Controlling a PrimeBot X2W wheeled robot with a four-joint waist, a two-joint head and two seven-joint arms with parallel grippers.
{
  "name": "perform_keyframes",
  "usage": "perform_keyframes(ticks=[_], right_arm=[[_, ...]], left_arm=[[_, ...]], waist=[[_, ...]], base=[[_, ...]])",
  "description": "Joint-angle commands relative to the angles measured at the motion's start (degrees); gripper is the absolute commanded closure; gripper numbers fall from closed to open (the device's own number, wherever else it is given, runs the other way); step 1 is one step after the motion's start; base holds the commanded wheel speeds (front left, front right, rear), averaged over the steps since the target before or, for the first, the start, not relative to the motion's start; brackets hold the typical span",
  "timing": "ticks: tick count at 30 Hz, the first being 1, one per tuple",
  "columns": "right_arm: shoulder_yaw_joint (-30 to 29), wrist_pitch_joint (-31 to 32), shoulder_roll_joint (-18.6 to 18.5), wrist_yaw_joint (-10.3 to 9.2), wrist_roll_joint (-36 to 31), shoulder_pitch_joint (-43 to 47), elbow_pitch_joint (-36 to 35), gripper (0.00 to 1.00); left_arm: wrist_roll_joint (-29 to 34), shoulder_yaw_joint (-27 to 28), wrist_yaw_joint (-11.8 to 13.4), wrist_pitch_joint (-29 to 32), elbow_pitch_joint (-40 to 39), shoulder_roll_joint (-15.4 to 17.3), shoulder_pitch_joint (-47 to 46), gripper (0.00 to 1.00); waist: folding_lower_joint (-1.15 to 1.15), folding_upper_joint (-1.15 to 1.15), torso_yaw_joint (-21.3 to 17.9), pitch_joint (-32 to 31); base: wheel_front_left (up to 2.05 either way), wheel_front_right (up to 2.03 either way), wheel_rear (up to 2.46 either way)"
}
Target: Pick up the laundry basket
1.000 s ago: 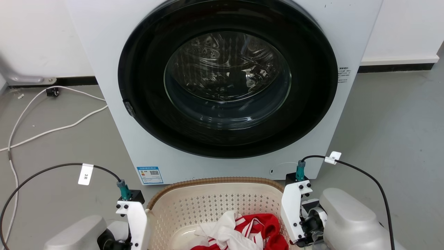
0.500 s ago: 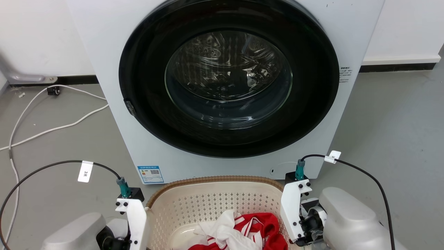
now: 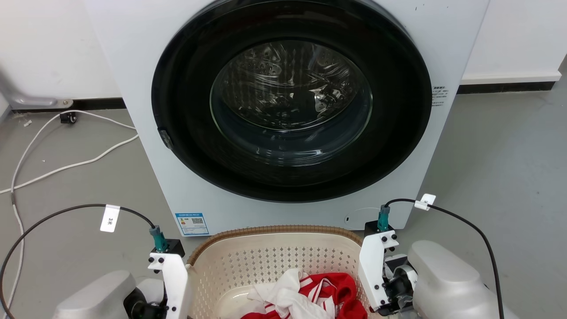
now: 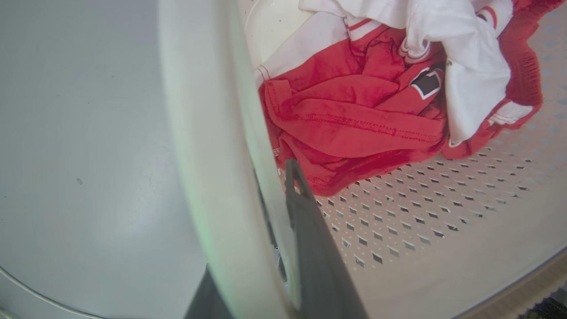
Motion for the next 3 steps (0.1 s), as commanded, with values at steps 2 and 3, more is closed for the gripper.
perform_keyframes(ticks=[2,3], right_arm=[[0.53,-0.46,-1.44,0.18,-0.04,-0.89,0.26,1.00],[0.64,-0.51,-1.42,0.18,-0.01,-0.92,0.24,1.00]], left_arm=[[-0.10,-0.24,-0.21,0.44,0.52,0.98,0.97,1.00],[-0.28,-0.18,-0.21,0.28,0.54,0.91,1.04,1.00]], waist=[[0.00,0.00,-0.07,-0.04],[0.00,0.00,-0.10,-0.04]], base=[[0.00,0.00,0.00],[0.00,0.00,0.00]])
